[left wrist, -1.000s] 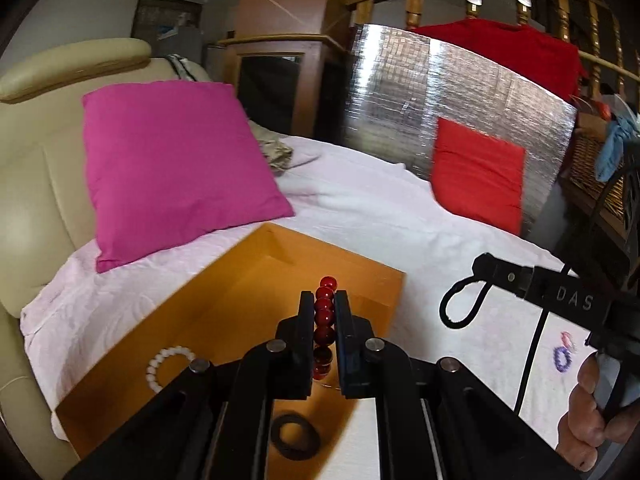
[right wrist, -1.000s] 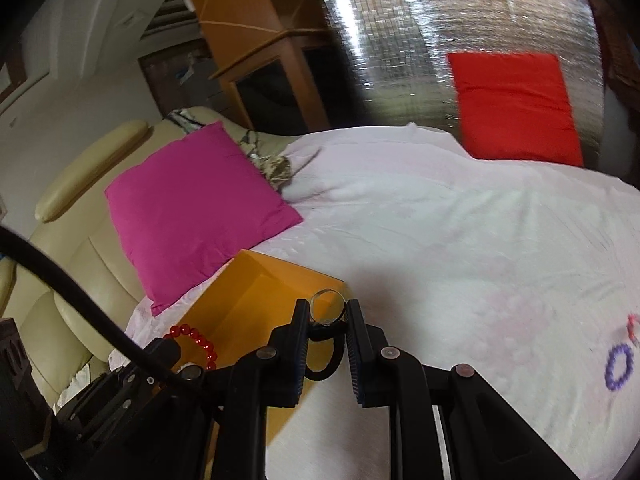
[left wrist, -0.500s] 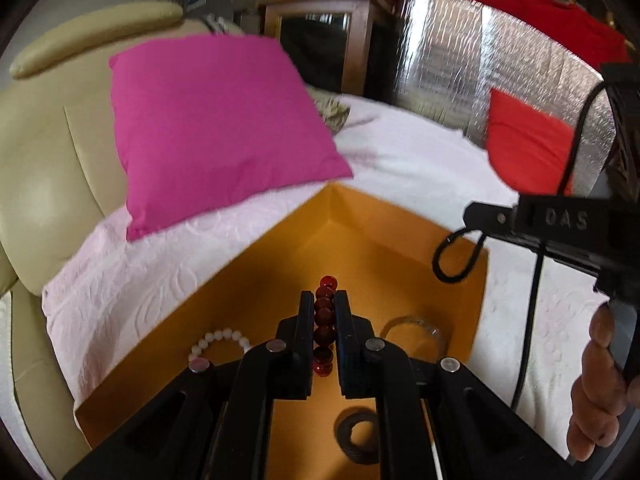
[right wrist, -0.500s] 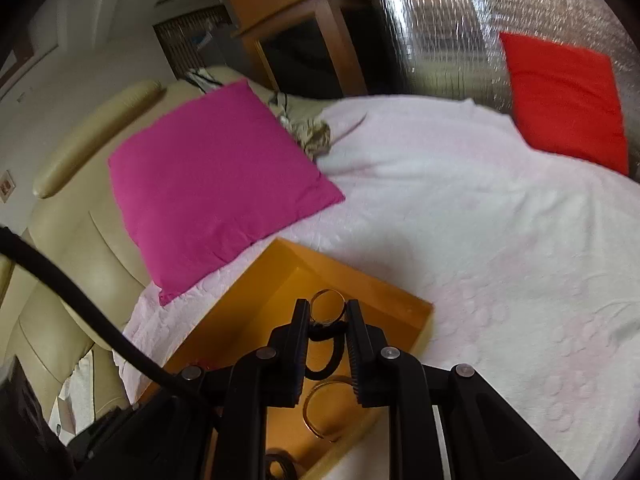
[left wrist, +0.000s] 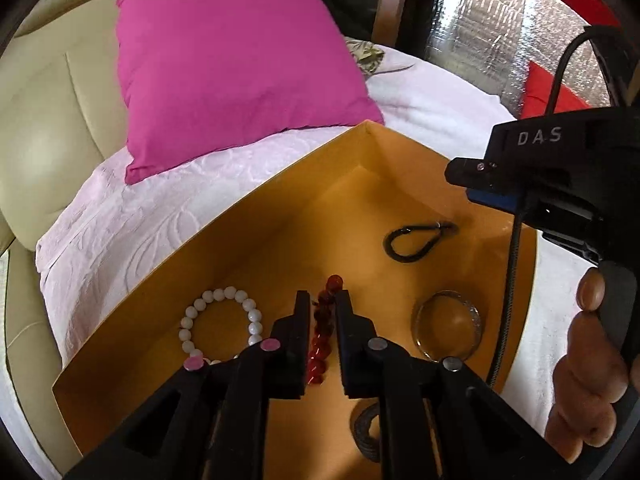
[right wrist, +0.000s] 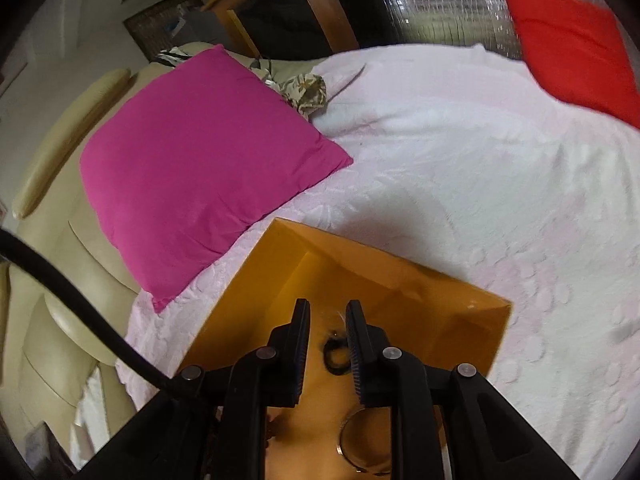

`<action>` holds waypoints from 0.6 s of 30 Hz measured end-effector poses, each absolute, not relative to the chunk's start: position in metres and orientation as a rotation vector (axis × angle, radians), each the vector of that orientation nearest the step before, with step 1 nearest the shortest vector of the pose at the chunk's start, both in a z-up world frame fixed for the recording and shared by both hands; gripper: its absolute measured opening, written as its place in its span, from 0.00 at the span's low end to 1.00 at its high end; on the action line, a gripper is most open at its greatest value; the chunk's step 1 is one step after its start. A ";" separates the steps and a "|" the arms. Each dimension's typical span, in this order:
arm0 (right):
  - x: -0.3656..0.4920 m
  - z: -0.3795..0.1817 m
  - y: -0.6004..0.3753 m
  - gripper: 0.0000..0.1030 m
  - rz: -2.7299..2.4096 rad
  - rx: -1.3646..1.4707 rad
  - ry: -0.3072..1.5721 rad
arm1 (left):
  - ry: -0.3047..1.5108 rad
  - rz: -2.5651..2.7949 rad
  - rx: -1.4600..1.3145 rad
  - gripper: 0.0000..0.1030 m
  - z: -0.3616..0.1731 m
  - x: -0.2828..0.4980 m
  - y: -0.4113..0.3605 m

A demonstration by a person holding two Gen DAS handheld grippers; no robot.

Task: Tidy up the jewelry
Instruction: 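Lower both held items into the orange box and open both tools, then move both tools back over the purple and pink-clear bead bracelets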

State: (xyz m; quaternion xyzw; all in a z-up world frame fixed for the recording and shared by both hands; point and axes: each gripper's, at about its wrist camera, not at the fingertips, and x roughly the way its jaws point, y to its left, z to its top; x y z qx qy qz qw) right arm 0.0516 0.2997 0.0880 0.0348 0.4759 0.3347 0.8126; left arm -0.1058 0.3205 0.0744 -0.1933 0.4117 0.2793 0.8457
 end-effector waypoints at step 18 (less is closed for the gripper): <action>0.036 0.121 0.150 0.32 0.569 0.157 0.919 | 0.666 0.667 -0.216 0.66 0.116 -0.097 0.261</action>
